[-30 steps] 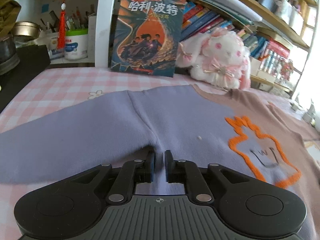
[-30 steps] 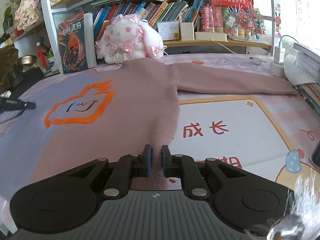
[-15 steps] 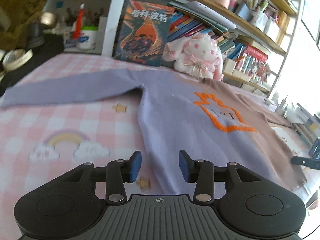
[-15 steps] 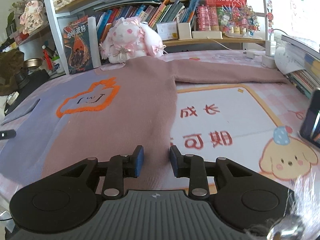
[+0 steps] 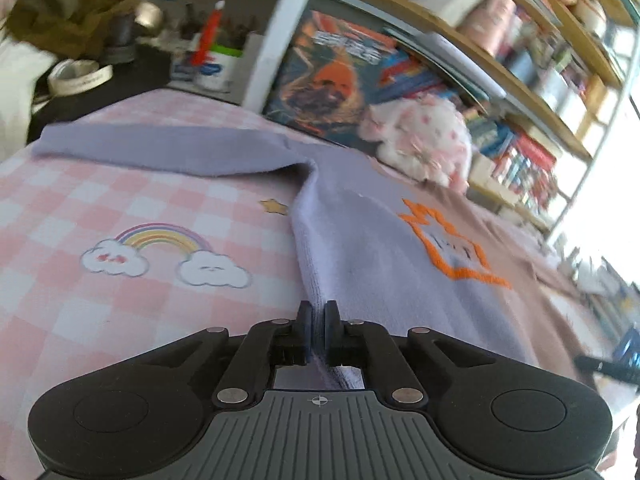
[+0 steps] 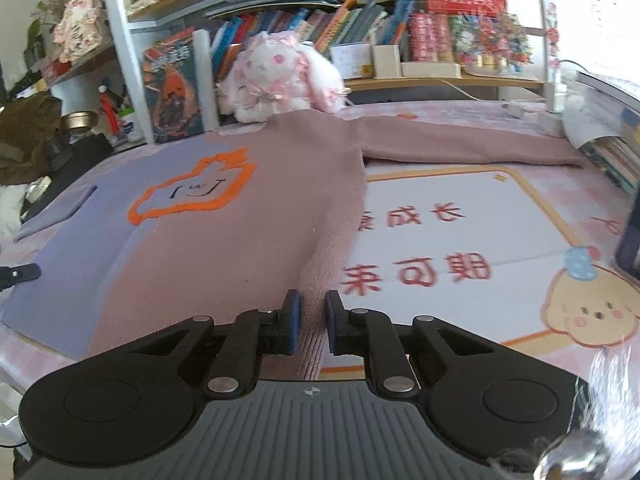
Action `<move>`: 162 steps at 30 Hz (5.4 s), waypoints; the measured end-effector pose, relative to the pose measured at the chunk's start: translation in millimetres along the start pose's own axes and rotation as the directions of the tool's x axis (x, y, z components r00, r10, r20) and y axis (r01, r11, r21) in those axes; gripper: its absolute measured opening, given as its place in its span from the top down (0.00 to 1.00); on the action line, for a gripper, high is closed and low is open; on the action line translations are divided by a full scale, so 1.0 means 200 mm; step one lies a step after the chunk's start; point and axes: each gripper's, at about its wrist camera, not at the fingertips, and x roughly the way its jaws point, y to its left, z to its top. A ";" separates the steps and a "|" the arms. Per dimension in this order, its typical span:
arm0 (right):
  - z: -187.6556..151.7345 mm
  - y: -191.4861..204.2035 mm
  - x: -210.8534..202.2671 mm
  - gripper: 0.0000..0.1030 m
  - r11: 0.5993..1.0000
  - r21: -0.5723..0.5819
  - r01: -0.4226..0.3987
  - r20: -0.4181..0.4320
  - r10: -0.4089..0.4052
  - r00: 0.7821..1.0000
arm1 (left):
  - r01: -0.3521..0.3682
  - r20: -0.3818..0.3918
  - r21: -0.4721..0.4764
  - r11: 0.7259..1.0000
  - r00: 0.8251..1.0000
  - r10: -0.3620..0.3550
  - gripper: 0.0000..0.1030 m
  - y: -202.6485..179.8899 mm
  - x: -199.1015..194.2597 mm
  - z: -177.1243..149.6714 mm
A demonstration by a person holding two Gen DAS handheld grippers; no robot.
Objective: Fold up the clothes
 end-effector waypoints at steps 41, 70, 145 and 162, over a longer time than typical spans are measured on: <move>0.01 0.16 -0.05 0.45 0.999 -0.035 -0.004 0.046 0.006 0.999 | -0.067 0.121 0.270 0.960 0.992 0.035 0.32 -0.16 -0.22 -0.01; 0.27 0.82 0.38 0.22 0.940 -0.308 -0.147 0.063 0.175 0.983 | -0.215 0.183 0.165 0.963 0.966 0.185 0.22 0.25 -0.21 0.22; 0.23 0.51 0.42 0.19 0.880 -0.446 -0.166 0.032 0.201 0.979 | -0.249 0.296 -0.114 0.962 0.916 0.272 0.94 0.38 0.14 0.90; 0.15 0.18 0.29 0.20 0.927 -0.341 -0.158 0.001 0.168 0.986 | -0.041 0.297 0.174 0.984 0.955 -0.012 0.94 -0.48 0.30 0.97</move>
